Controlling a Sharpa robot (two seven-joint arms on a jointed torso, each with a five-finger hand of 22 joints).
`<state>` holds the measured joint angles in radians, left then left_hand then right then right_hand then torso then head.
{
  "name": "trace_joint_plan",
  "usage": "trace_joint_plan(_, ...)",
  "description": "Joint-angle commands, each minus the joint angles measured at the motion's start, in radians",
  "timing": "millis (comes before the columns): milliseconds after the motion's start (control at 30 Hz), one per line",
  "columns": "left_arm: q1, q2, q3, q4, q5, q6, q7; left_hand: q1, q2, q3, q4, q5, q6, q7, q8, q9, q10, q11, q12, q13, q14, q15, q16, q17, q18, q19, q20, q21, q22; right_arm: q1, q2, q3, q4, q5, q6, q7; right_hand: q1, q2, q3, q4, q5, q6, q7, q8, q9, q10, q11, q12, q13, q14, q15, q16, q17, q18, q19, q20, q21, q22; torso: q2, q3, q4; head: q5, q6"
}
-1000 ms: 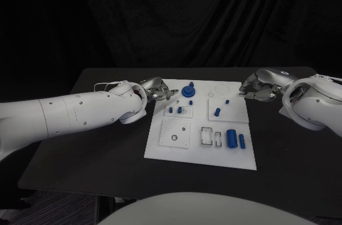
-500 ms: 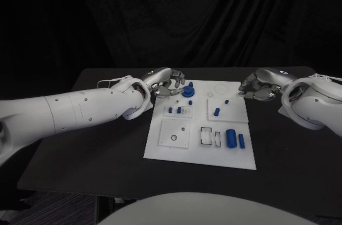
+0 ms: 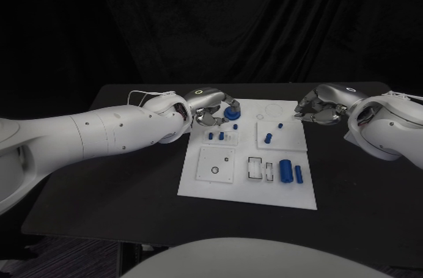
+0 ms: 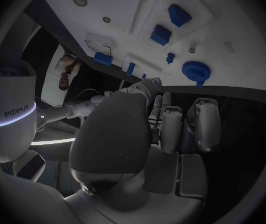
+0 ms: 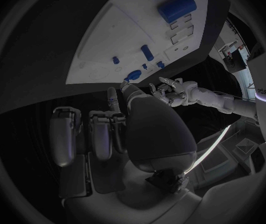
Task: Assemble the parts on the task board
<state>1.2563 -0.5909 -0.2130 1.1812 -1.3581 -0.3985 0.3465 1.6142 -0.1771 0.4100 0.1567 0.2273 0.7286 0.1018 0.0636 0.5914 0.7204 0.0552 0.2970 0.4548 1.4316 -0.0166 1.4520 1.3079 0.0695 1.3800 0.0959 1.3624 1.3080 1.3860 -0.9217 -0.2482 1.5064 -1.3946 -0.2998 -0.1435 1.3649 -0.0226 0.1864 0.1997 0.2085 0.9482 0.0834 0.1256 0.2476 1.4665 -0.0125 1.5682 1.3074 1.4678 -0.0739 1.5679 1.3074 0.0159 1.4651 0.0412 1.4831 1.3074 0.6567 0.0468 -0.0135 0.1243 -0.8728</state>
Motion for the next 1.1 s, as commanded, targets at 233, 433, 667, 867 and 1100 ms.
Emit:
trace_joint_plan(233,0.003,0.029,0.001,-0.029,-0.167,0.066,-0.024,-0.038,0.006,-0.015,-0.022,-0.001,0.078,-0.005,0.001,-0.117,0.052,-0.006,-0.060,-0.117,0.046,-0.014,0.023,0.051,-0.017,0.041,-0.014,0.018,0.190,-0.002,-0.007,0.001,0.014,-0.002,-0.041,0.001,0.003,0.007,-0.001,-0.007,0.004,0.012,-0.001,-0.005,0.000,0.104,0.002,0.003,0.263,0.103,0.005,0.003,0.263,0.010,0.050,0.004,-0.004,0.229,0.003,0.0004,-0.0009,-0.006,0.000)
trace_joint_plan(433,0.006,0.035,0.001,-0.029,-0.240,0.044,-0.046,-0.054,0.006,-0.025,-0.020,-0.004,0.087,-0.010,0.001,-0.142,0.066,-0.009,-0.070,-0.140,0.047,-0.017,0.020,0.045,-0.017,0.044,-0.016,0.015,0.189,-0.002,-0.013,0.001,0.025,-0.002,-0.055,0.004,0.003,0.007,-0.001,-0.007,0.004,0.012,-0.001,-0.005,0.000,0.104,0.002,0.003,0.263,0.103,0.005,0.003,0.263,0.010,0.050,0.004,-0.004,0.229,0.003,0.0012,-0.0037,-0.012,0.000)
trace_joint_plan(667,0.018,0.038,0.001,-0.018,-0.274,-0.007,-0.061,-0.064,0.007,-0.031,-0.021,-0.001,0.105,-0.017,0.004,-0.160,0.087,-0.014,-0.071,-0.156,0.049,-0.021,0.020,0.043,-0.017,0.049,-0.020,0.015,0.190,0.001,-0.019,0.001,0.038,-0.002,-0.089,0.012,0.003,0.006,-0.001,-0.009,0.004,0.016,-0.001,-0.004,0.000,0.104,0.002,0.003,0.263,0.103,0.005,0.003,0.263,0.010,0.049,0.003,-0.005,0.229,0.009,0.0047,-0.0062,-0.019,0.000)
trace_joint_plan(867,0.041,0.038,0.001,-0.007,-0.281,-0.027,-0.070,-0.071,0.005,-0.037,-0.021,-0.005,0.118,-0.026,0.005,-0.172,0.101,-0.015,-0.072,-0.166,0.050,-0.024,0.017,0.038,-0.017,0.052,-0.022,0.013,0.190,0.007,-0.028,0.001,0.058,-0.002,-0.114,0.023,0.003,0.006,-0.001,-0.010,0.003,0.018,-0.001,-0.003,0.001,0.104,0.002,0.003,0.263,0.103,0.005,0.003,0.263,0.009,0.051,0.003,-0.002,0.230,0.018,0.0078,-0.0112,-0.024,0.000)
trace_joint_plan(1100,0.068,0.032,0.001,0.015,-0.283,0.022,-0.095,-0.079,0.006,-0.044,-0.021,-0.014,0.111,-0.049,0.000,-0.192,0.124,-0.012,-0.065,-0.172,0.049,-0.022,0.014,0.033,-0.017,0.051,-0.023,0.005,0.188,0.017,-0.042,0.001,0.094,-0.002,-0.143,0.037,0.002,0.006,-0.002,-0.010,0.003,0.019,-0.001,-0.003,0.001,0.104,0.002,0.003,0.263,0.103,0.005,0.003,0.263,0.009,0.051,0.003,-0.001,0.230,0.032,0.0122,-0.0214,-0.013,0.000)
